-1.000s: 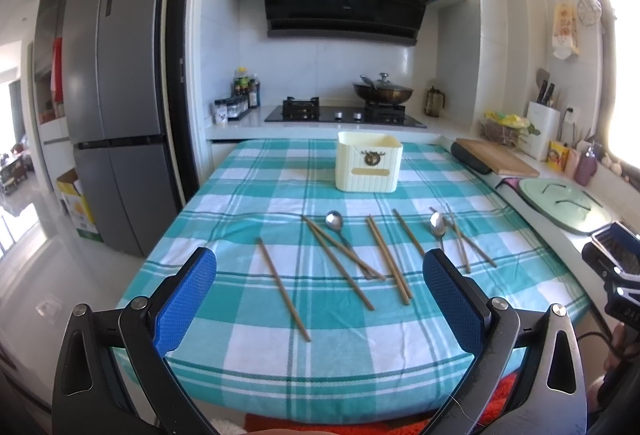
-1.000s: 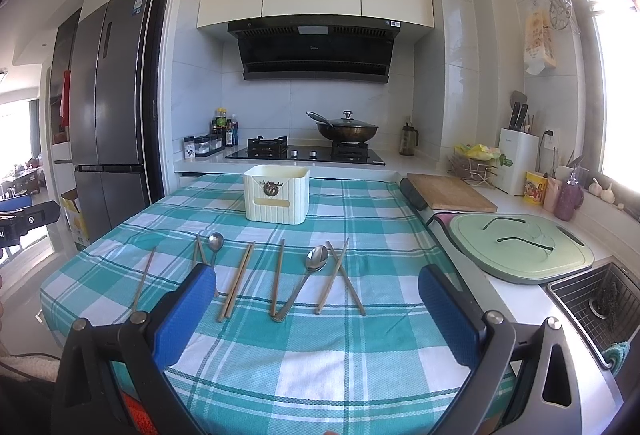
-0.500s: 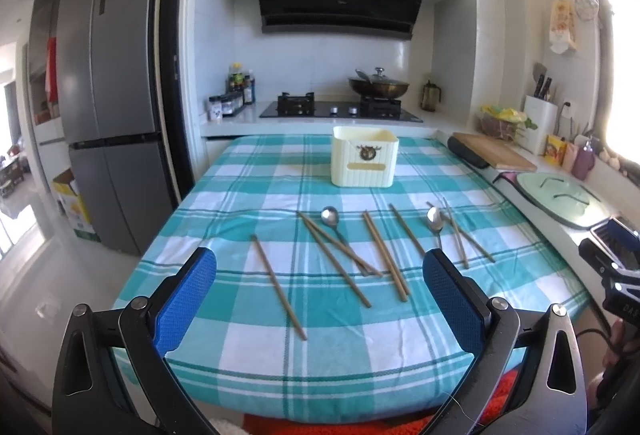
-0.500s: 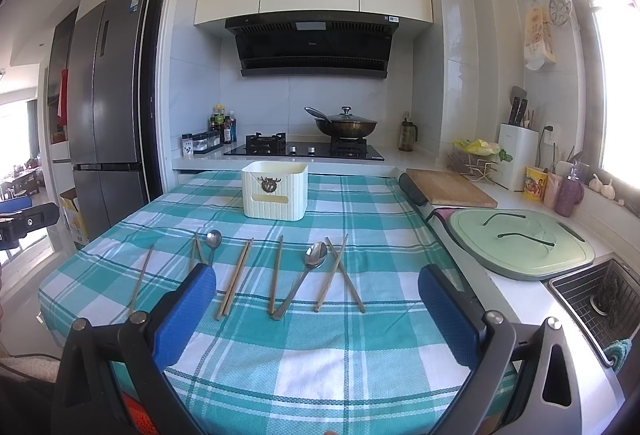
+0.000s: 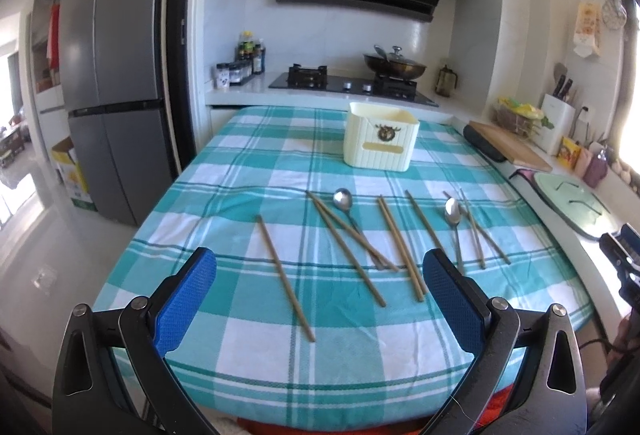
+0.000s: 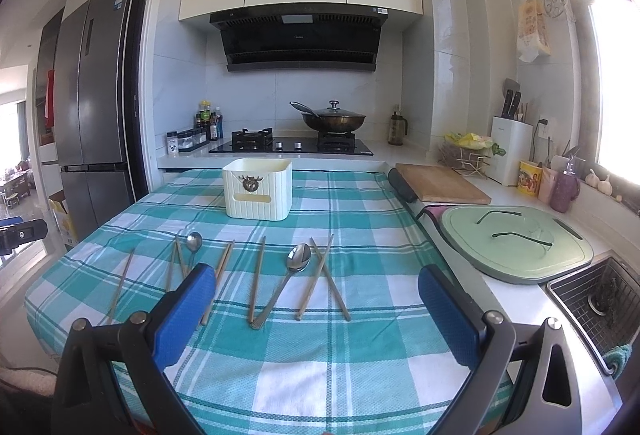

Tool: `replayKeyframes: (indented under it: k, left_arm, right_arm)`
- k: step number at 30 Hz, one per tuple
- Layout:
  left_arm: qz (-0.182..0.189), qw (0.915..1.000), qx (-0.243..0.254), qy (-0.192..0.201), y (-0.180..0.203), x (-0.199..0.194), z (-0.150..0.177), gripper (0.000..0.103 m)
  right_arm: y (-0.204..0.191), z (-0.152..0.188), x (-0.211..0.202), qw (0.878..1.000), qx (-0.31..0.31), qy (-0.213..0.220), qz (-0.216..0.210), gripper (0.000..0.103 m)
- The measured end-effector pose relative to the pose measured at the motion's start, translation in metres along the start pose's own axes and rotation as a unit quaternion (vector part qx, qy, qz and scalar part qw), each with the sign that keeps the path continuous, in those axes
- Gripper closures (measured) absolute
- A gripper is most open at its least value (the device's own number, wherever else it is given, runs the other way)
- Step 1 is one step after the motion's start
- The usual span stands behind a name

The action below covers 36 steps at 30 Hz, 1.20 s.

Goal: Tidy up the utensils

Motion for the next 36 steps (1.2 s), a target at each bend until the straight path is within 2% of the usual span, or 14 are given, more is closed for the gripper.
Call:
replayKeyframes:
  k: [7, 12, 17, 20, 24, 28, 31, 32, 33, 34, 36]
  left_arm:
    - [-0.002, 0.9991, -0.019, -0.037, -0.021, 0.057, -0.022, 0.000]
    - [0.025, 0.9924, -0.057, -0.106, -0.039, 0.123, -0.026, 0.000]
    - [0.000, 0.9866, -0.058, -0.152, -0.047, 0.176, -0.022, 0.000]
    - [-0.009, 0.9822, -0.065, -0.176, -0.053, 0.201, -0.020, 0.001]
    - [-0.017, 0.9772, -0.074, -0.198, -0.056, 0.224, -0.018, 0.001]
    - [-0.036, 0.9765, -0.060, -0.204, -0.054, 0.235, -0.018, 0.001]
    - [-0.051, 0.9755, -0.054, -0.207, -0.055, 0.242, -0.018, 0.001]
    - [-0.056, 0.9749, -0.054, -0.208, -0.056, 0.244, -0.018, 0.001]
    - [-0.059, 0.9744, -0.055, -0.210, -0.057, 0.246, -0.018, 0.001]
    - [-0.062, 0.9737, -0.056, -0.212, -0.058, 0.248, -0.018, 0.001]
    - [-0.066, 0.9730, -0.057, -0.214, -0.059, 0.250, -0.018, 0.001]
  right_arm:
    - [0.026, -0.016, 0.046, 0.999, 0.000, -0.037, 0.016, 0.000]
    - [0.040, -0.015, 0.103, 0.994, -0.035, -0.098, 0.031, 0.000]
    - [0.044, -0.006, 0.170, 0.982, -0.077, -0.175, 0.013, 0.000]
    - [0.044, -0.005, 0.204, 0.975, -0.084, -0.202, -0.021, 0.001]
    - [0.043, -0.004, 0.246, 0.967, -0.091, -0.233, -0.039, 0.003]
    - [0.033, -0.006, 0.275, 0.956, -0.115, -0.260, -0.072, 0.023]
    - [0.028, -0.006, 0.298, 0.947, -0.121, -0.286, -0.085, 0.057]
    - [0.027, -0.007, 0.304, 0.944, -0.117, -0.292, -0.099, 0.062]
    - [0.025, -0.009, 0.308, 0.945, -0.116, -0.288, -0.105, 0.068]
    - [0.024, -0.010, 0.310, 0.947, -0.119, -0.283, -0.097, 0.082]
    - [0.027, -0.014, 0.314, 0.951, -0.107, -0.280, -0.073, 0.096]
Point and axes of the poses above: each gripper's, at about its wrist camera, not at the fingertips, and x roughly the way its jaws point, y to its right, z to its underside, the point moved 4 cm from there along x, roughly the way its jaws point, and after that the axes turned 15 degrees about -y, right-handed, at the moved point
